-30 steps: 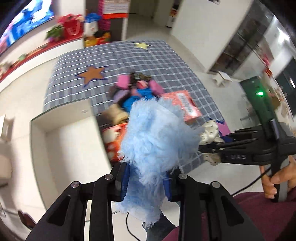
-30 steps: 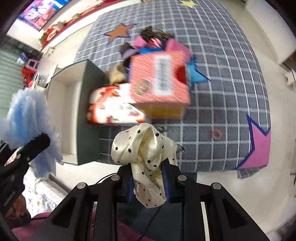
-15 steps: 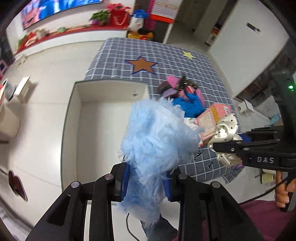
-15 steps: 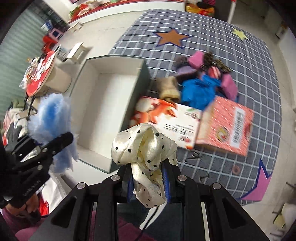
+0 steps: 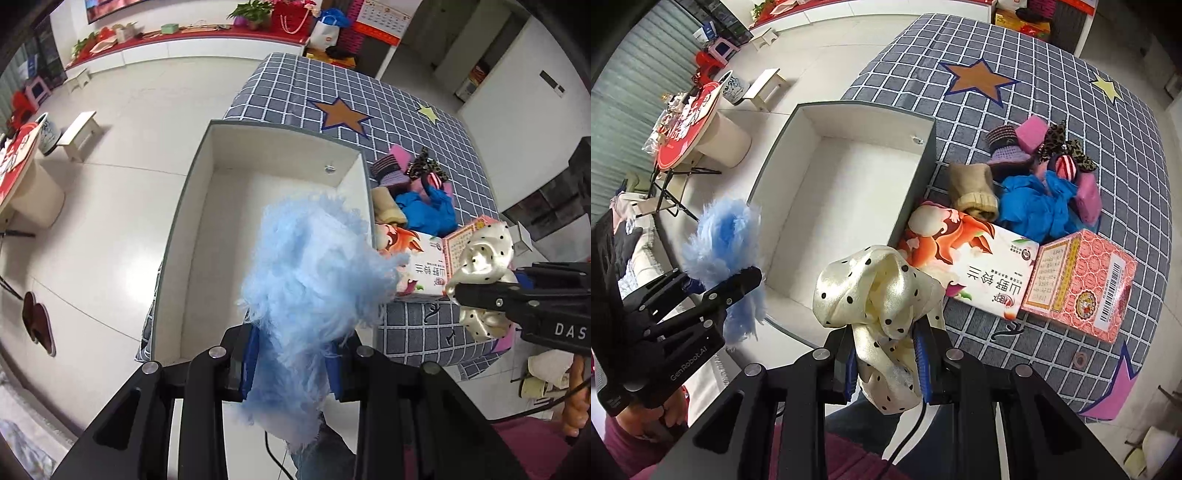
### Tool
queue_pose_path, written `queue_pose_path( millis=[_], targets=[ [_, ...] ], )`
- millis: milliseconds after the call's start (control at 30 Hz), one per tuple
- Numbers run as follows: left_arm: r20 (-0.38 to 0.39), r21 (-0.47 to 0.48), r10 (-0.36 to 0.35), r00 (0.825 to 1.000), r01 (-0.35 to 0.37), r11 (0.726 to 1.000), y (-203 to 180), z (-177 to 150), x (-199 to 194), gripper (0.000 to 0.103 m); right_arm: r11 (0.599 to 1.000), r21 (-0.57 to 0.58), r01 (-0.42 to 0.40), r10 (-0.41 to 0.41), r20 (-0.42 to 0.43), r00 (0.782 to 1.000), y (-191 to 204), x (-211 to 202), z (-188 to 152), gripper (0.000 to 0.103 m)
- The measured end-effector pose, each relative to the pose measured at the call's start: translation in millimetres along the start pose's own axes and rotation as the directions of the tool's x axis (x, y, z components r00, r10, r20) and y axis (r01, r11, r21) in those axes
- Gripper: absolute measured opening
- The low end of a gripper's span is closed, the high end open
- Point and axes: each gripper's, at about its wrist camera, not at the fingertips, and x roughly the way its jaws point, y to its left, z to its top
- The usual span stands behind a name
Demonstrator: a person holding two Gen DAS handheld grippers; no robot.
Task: Organize soft objects
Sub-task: 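Carry the scarf and scrunchie in both tools over to the open white box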
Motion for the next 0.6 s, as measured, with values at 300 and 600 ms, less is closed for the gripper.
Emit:
queue_pose_path(
  millis=[300,600],
  targets=[
    [-0.026,-0.009,0.013,1.000,-0.014,1.000,-0.4,2.0,6.8,0.034,1.000,0.012,-0.018,0.018,-0.013,1.000,0.5,5.8,5.4,0.026],
    [-0.038,0.000,0.031,0.999,-0.031,1.000,-3.8,8.8,8.9,0.034,0.999,0.034,-0.041,0.041,-0.011,0.999,-3.9,7.4,10.5,0.026]
  ],
)
